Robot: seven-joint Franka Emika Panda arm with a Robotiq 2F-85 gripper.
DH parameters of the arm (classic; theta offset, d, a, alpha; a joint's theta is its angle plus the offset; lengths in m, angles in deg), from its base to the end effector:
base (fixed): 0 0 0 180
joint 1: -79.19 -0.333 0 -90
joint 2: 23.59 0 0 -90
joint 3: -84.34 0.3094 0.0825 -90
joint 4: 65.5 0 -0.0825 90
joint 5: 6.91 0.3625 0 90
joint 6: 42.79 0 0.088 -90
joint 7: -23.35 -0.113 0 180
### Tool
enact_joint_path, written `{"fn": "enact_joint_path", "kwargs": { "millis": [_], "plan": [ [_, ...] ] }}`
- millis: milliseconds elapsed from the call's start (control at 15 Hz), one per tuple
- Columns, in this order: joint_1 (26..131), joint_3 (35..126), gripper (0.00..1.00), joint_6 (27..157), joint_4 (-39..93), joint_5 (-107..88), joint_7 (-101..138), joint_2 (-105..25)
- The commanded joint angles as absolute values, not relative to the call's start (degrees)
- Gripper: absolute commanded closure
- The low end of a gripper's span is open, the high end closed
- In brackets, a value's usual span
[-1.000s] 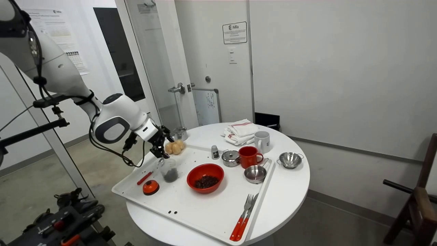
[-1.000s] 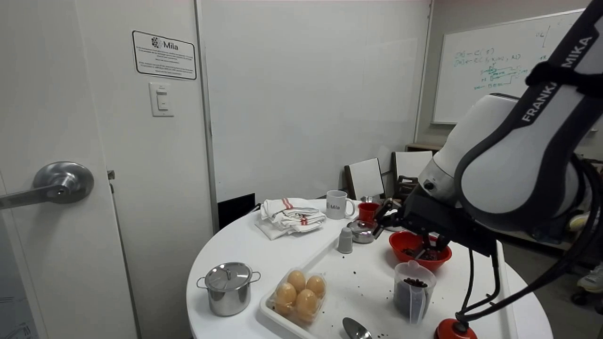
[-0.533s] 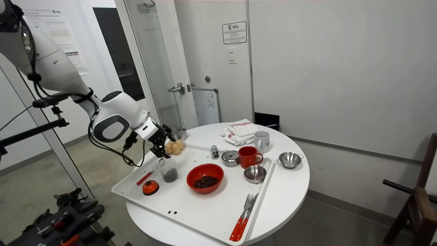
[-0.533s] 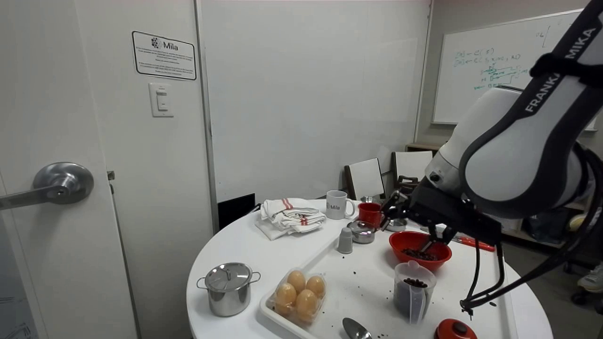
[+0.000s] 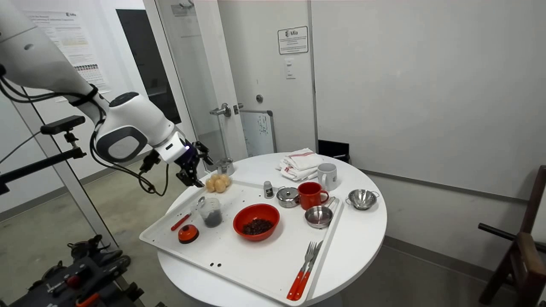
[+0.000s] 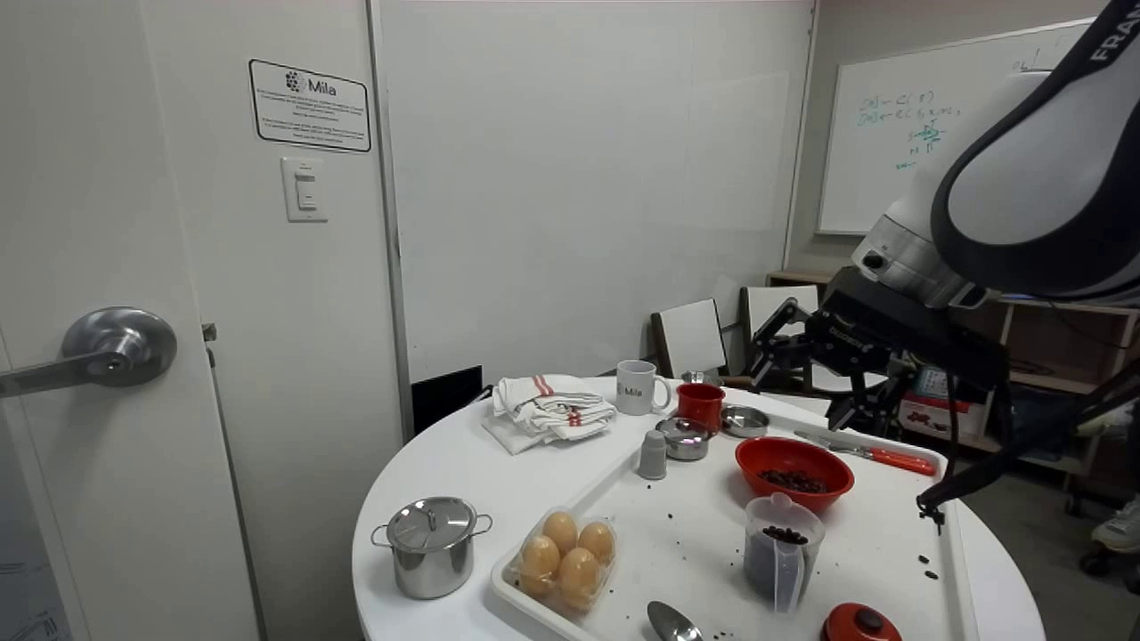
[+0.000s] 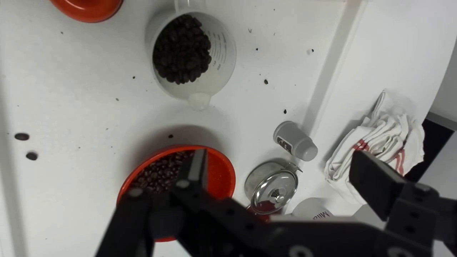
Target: Pour some of the things in the jug into the red bowl
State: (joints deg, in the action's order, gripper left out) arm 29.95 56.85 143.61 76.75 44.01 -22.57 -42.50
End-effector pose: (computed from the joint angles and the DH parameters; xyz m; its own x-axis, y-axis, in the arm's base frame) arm 0.4694 0.0981 0.2352 0.2509 -0.9517 0.1768 -0.8450 -0.3044 -0.4397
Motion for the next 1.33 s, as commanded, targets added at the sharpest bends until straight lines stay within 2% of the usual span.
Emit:
{"fn": "enact_joint_path", "kwargs": {
  "millis": [0, 200, 600, 667, 867, 1267],
  "plan": [
    [29.93, 56.85, 0.00, 143.60, 76.96, 44.01, -22.57, -42.32],
    [29.06, 55.98, 0.00, 142.40, 76.89, 44.77, -23.99, -43.39],
    [28.16, 53.62, 0.00, 126.87, 75.05, 43.54, -32.79, -45.79],
    [29.30, 54.95, 0.00, 130.28, 76.59, 44.05, -29.32, -44.49],
    [29.31, 54.95, 0.00, 129.89, 76.51, 44.01, -29.56, -44.79],
    [31.72, 58.90, 0.00, 127.59, 68.72, 44.90, -29.22, -49.91]
  ]
}}
